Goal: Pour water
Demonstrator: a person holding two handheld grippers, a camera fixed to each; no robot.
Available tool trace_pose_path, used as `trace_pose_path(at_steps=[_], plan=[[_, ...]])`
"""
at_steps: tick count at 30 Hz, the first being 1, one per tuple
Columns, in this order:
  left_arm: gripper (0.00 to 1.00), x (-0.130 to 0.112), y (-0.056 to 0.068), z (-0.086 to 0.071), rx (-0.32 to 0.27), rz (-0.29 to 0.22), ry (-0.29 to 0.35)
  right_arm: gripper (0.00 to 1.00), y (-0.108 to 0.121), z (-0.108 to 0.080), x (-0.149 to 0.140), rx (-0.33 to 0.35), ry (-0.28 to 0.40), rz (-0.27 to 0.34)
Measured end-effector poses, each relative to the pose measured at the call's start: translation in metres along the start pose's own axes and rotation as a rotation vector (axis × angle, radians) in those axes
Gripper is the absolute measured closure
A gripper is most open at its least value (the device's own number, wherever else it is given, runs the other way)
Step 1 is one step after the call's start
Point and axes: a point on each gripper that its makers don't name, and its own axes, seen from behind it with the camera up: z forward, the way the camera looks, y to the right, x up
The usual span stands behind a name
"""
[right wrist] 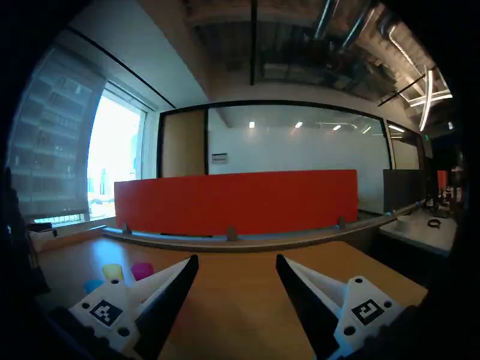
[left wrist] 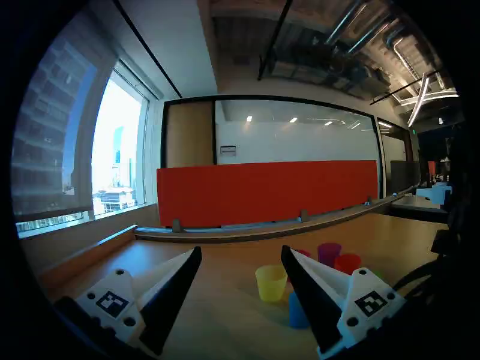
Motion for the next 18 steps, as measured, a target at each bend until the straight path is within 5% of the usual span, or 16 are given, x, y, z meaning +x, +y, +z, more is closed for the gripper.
trace_pose_path(at_steps=[18], plan=[[0.01,-0.026,-0.021,0.006,0.088,-0.009,0.013,0.01,0.032,-0.004,0.007,-0.066,0.012,0.018]])
